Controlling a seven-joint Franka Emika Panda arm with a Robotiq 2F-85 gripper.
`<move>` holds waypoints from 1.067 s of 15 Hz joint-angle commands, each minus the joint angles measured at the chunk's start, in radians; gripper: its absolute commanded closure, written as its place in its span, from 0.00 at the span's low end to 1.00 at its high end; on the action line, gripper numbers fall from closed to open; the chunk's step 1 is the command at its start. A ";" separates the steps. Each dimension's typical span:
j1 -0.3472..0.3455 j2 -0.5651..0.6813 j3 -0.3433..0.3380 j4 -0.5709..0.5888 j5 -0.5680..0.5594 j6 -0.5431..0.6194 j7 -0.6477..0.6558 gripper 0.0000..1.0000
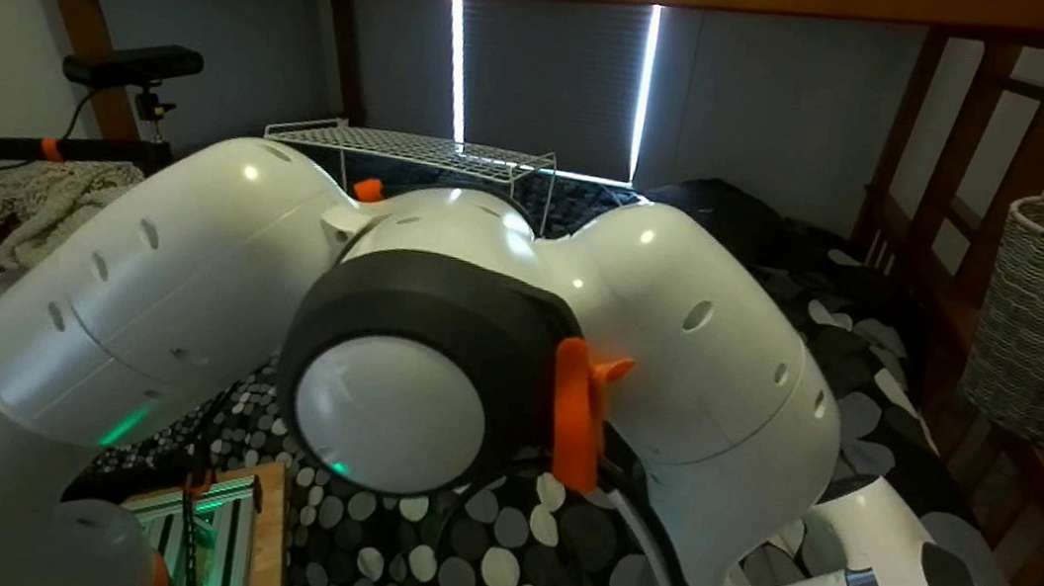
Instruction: Cover the right uncovered part of the bed with the blanket
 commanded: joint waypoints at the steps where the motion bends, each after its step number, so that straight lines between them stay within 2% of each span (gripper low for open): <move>1: -0.006 0.064 -0.023 0.083 0.069 0.035 -0.066 0.99; 2: -0.005 0.075 -0.027 0.098 0.081 0.035 -0.074 0.96; 3: -0.003 0.086 -0.034 0.116 0.084 0.044 -0.075 0.71; 5: -0.002 0.101 -0.041 0.139 0.105 0.050 -0.087 0.68; 11: 0.001 0.133 -0.060 0.187 0.180 0.043 -0.152 0.23; 14: 0.012 0.116 -0.070 0.169 0.219 0.029 -0.199 0.01; 16: 0.015 0.090 -0.070 0.141 0.258 0.018 -0.248 0.00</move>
